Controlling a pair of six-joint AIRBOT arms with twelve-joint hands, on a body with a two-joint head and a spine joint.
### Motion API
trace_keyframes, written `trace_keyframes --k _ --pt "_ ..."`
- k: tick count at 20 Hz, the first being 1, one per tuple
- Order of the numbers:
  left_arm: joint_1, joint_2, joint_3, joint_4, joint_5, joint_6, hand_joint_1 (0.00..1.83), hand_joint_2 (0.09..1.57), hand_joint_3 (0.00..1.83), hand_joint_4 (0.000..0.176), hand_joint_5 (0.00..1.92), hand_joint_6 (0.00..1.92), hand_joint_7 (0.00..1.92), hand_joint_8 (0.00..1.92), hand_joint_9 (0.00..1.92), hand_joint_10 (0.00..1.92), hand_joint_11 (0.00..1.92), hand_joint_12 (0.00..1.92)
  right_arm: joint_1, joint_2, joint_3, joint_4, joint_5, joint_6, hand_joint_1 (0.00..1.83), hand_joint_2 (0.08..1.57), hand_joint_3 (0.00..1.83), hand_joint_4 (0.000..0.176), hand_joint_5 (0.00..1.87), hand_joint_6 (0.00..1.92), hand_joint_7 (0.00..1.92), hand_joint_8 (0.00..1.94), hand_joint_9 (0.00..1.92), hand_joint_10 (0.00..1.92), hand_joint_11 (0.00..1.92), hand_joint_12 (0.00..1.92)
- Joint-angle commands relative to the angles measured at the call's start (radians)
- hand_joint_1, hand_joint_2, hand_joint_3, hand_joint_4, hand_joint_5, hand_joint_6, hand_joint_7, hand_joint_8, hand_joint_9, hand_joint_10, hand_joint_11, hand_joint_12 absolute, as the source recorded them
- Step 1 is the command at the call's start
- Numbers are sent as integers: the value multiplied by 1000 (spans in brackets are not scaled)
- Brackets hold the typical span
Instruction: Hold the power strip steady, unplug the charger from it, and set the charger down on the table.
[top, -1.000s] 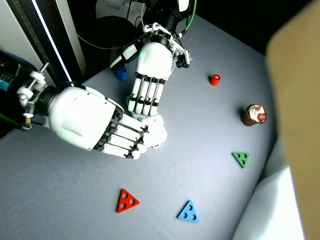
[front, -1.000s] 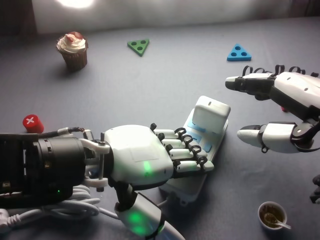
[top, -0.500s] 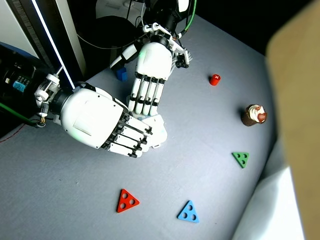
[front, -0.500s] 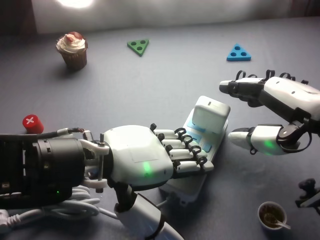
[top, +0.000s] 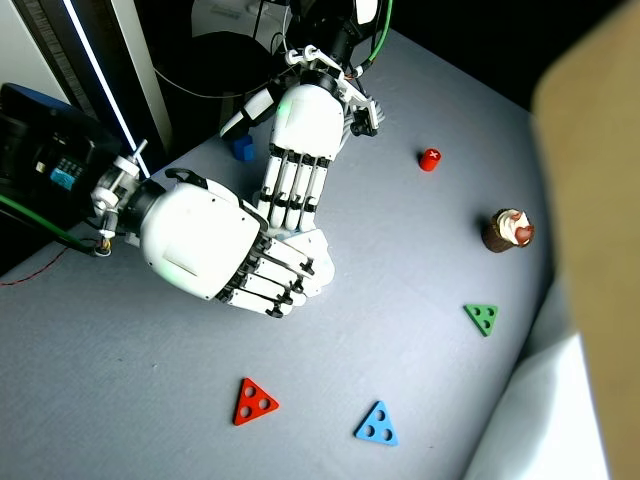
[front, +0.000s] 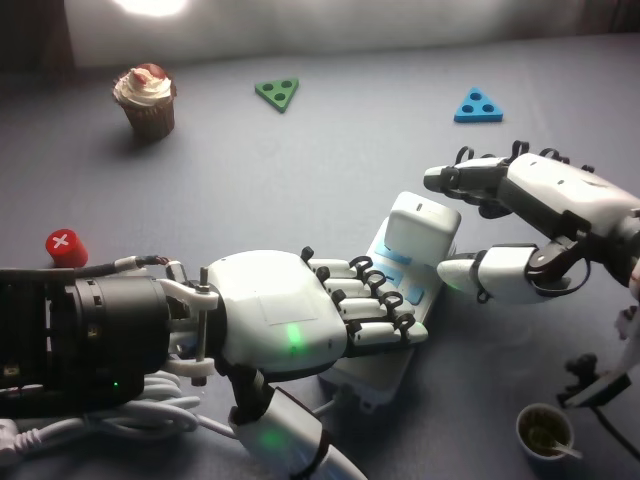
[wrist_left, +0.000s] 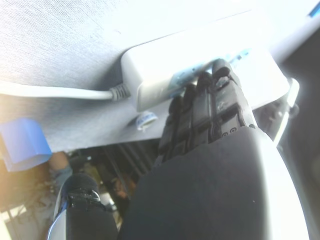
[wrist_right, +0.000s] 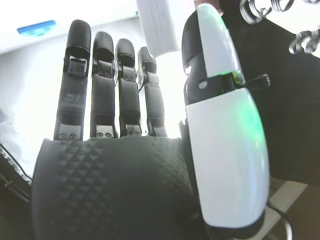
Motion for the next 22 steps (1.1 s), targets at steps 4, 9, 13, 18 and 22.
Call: trace_keyframes --k 4,9,13,18,22 --pt "-6 -1 0 -7 -54 -3 0 913 0 0 62 4 73 5 72 5 36 78 22 -12 14 -41 74 3 1129 1106 1 0 432 6 460 9 474 7 390 409" --pt "-9 0 1 -7 -54 -4 0 908 0 0 41 4 53 3 48 1 26 72 24 -37 19 -41 74 6 1121 1115 4 0 435 5 450 2 476 5 405 420" --pt "-13 1 3 -7 -54 -5 0 908 0 0 53 3 66 4 60 3 22 68 24 -47 31 -41 76 20 1120 1098 0 0 435 4 464 5 488 5 399 433" --pt "-13 6 2 -7 -55 -5 0 908 0 0 54 2 59 2 53 1 21 65 30 -60 51 -41 76 38 1101 1111 0 0 440 1 461 0 493 3 398 439" --pt "-14 6 3 -7 -53 -5 0 907 0 0 48 2 58 3 53 4 29 67 41 -63 58 -41 76 63 1103 1110 0 0 449 6 475 6 503 9 402 449"
